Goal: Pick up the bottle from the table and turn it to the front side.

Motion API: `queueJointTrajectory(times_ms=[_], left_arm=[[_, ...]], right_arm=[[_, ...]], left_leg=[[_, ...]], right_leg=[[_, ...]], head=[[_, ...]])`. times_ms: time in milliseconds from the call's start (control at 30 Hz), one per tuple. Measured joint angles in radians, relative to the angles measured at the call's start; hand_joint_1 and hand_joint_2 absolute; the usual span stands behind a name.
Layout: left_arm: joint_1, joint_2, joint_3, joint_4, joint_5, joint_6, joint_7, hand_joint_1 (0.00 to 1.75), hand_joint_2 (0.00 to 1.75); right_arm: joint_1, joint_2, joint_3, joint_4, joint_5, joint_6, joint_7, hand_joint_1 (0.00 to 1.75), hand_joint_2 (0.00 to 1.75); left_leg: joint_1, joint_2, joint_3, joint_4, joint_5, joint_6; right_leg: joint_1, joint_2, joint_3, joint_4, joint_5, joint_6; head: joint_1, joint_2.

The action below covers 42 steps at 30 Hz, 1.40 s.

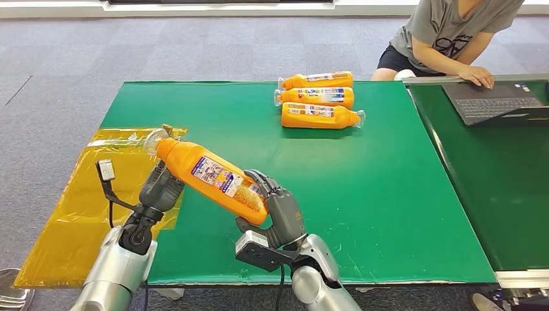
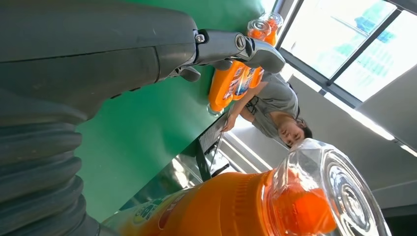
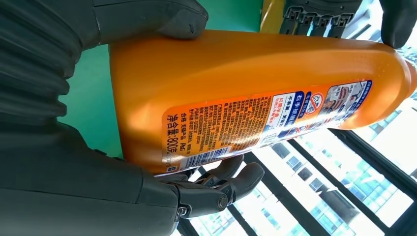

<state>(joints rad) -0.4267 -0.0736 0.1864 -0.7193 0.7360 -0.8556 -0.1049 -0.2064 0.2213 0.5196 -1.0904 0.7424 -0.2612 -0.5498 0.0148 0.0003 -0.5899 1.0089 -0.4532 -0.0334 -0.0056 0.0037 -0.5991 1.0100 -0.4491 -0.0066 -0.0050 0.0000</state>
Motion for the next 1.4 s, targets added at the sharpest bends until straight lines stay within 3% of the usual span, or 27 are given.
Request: queueJointTrajectory(times_ms=[933,1033,1167,1400], left_arm=[[-0.011,0.0,-0.015,0.014,0.001,-0.003,-0.025,0.0,1.75],[0.014,0.0,-0.037,-0.066,-0.043,-0.018,-0.068,0.0,1.75],[0.07,-0.005,-0.093,-0.263,-0.041,-0.005,-0.037,0.0,1.75],[0.122,-0.008,-0.156,-0.436,-0.044,-0.008,-0.05,0.0,1.75]], right_arm=[[-0.002,0.0,0.0,0.004,-0.003,-0.002,0.005,1.75,1.75],[-0.002,0.0,0.0,0.004,0.01,-0.008,0.016,1.75,1.75],[-0.001,0.0,0.0,0.004,0.028,-0.01,0.023,1.75,1.75],[0.004,0.0,0.0,0.005,0.033,-0.012,0.017,1.75,1.75]], left_leg=[[0.0,0.0,0.0,0.0,0.0,0.0],[0.0,0.001,-0.001,0.0,0.0,0.0],[0.0,0.0,-0.002,0.0,0.0,0.0],[0.0,0.0,-0.002,0.0,0.0,0.0]], right_leg=[[0.0,0.0,0.0,0.0,0.0,0.0],[0.0,0.0,-0.001,0.0,0.0,0.0],[0.0,0.0,-0.001,0.0,0.0,0.0],[0.0,0.0,-0.002,0.0,0.0,0.0]], head=[[0.0,0.0],[0.0,0.0],[0.0,0.0],[0.0,0.0]])
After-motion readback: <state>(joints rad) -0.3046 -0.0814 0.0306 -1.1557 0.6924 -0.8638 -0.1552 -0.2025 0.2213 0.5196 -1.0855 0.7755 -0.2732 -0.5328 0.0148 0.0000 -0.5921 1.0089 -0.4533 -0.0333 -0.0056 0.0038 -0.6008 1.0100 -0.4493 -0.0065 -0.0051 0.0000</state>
